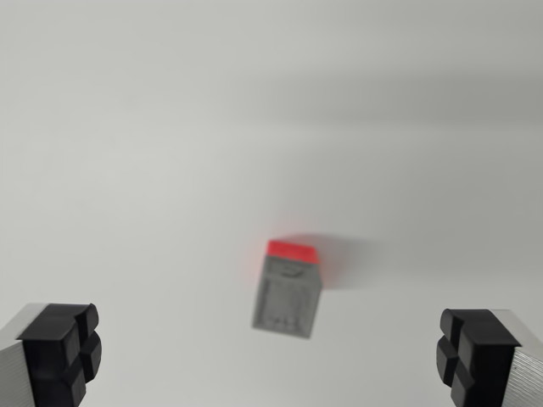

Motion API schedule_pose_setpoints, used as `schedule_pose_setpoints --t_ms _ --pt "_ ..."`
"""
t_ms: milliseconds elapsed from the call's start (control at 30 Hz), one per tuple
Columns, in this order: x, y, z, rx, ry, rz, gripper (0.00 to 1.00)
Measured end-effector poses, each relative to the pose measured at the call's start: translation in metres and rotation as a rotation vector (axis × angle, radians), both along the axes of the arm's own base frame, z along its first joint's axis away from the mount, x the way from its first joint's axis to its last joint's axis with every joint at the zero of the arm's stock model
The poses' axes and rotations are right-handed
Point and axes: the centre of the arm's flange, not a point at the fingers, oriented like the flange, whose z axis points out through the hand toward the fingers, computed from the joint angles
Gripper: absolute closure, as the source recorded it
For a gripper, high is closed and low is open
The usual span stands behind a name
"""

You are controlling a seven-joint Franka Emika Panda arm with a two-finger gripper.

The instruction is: Destack cube

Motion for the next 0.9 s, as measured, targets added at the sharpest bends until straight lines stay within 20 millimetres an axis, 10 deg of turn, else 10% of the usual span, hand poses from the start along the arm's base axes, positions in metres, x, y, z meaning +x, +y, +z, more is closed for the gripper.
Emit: schedule_pose_setpoints --t_ms 900 --pt "-0.006 0.000 -0.014 0.001 0.009 -0.006 0.00"
